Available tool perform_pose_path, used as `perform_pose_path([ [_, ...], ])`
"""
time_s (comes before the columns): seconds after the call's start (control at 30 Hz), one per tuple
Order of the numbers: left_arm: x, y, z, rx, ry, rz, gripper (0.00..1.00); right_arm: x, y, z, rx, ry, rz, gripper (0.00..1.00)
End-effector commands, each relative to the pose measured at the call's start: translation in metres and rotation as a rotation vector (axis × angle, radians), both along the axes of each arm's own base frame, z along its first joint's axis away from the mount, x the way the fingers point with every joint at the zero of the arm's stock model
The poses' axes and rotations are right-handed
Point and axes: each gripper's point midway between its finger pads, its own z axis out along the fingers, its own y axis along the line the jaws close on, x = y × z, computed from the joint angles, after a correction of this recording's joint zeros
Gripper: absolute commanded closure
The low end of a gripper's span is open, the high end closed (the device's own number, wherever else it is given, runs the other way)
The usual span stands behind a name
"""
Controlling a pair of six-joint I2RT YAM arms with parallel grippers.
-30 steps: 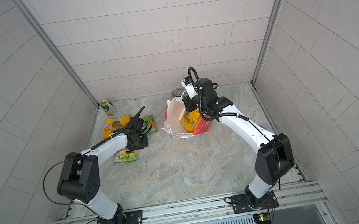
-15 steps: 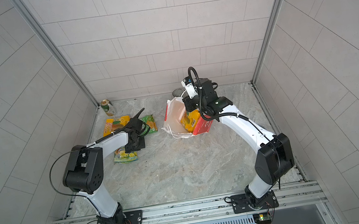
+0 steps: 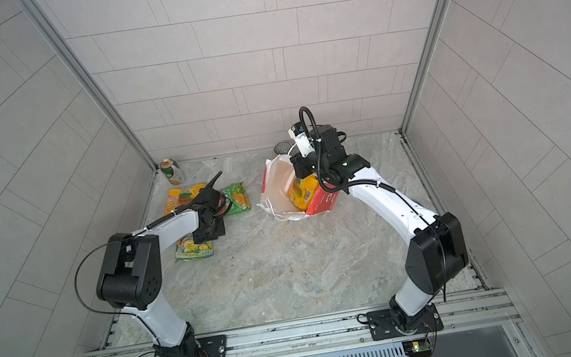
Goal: Take the snacks out of the paper bag
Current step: 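Open the left gripper and release the Fox's packet, then raise it, then move the left gripper back into the bag held by the right gripper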
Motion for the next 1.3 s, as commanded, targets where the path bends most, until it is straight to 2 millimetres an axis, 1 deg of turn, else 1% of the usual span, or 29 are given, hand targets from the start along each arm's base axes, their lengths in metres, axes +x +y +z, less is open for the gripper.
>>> perform_pose_path([
  [0.0, -0.001, 0.008, 0.016, 0.018, -0.05, 0.019, 0.91, -0.008, -0.004, 0.014, 0.018, -0.029, 0.002, 0.99],
  [0.07, 0.001, 0.007, 0.029, -0.001, -0.116, 0.033, 0.86, -0.009, -0.004, 0.015, 0.016, -0.03, 0.007, 0.99],
  [0.13, 0.004, 0.002, 0.05, -0.051, -0.219, 0.044, 0.79, -0.009, -0.003, 0.014, 0.01, -0.029, 0.014, 0.99],
  [0.2, 0.005, -0.003, 0.08, -0.114, -0.348, 0.047, 0.78, -0.011, -0.001, 0.013, -0.001, -0.027, 0.035, 0.99],
  [0.27, 0.005, -0.014, 0.116, -0.205, -0.482, 0.03, 0.77, -0.013, 0.0, 0.01, -0.019, -0.021, 0.05, 0.98],
  [0.33, 0.003, -0.025, 0.148, -0.276, -0.573, 0.005, 0.76, -0.015, 0.001, 0.007, -0.032, -0.019, 0.066, 0.97],
  [0.37, 0.001, -0.035, 0.166, -0.318, -0.614, -0.032, 0.76, -0.016, 0.001, 0.005, -0.037, -0.017, 0.065, 0.97],
  [0.43, -0.003, -0.056, 0.195, -0.365, -0.671, -0.125, 0.76, -0.02, 0.004, 0.002, -0.055, -0.015, 0.08, 0.97],
  [0.57, -0.014, -0.112, 0.251, -0.451, -0.768, -0.39, 0.74, -0.028, 0.006, -0.004, -0.112, -0.019, 0.099, 0.96],
  [0.67, -0.022, -0.15, 0.279, -0.569, -0.808, -0.571, 0.71, -0.034, 0.01, -0.003, -0.119, -0.033, 0.128, 0.96],
  [0.73, -0.027, -0.169, 0.289, -0.591, -0.818, -0.667, 0.67, -0.039, 0.014, -0.002, -0.123, -0.045, 0.159, 0.95],
  [0.77, -0.03, -0.179, 0.291, -0.586, -0.819, -0.716, 0.65, -0.041, 0.017, -0.001, -0.124, -0.053, 0.174, 0.95],
  [0.83, -0.035, -0.196, 0.294, -0.571, -0.82, -0.809, 0.61, -0.043, 0.019, -0.001, -0.121, -0.064, 0.194, 0.95],
  [0.93, -0.045, -0.223, 0.295, -0.567, -0.824, -0.924, 0.51, -0.044, 0.022, -0.001, -0.115, -0.066, 0.216, 0.96],
  [1.03, -0.049, -0.248, 0.294, -0.578, -0.823, -0.993, 0.5, -0.043, 0.024, -0.002, -0.105, -0.068, 0.217, 0.96],
  [1.17, -0.043, -0.273, 0.284, -0.569, -0.806, -0.997, 0.51, -0.042, 0.023, -0.001, -0.106, -0.073, 0.21, 0.96],
  [1.27, -0.03, -0.283, 0.275, -0.595, -0.798, -0.954, 0.51, -0.042, 0.021, 0.002, -0.098, -0.078, 0.197, 0.97],
])
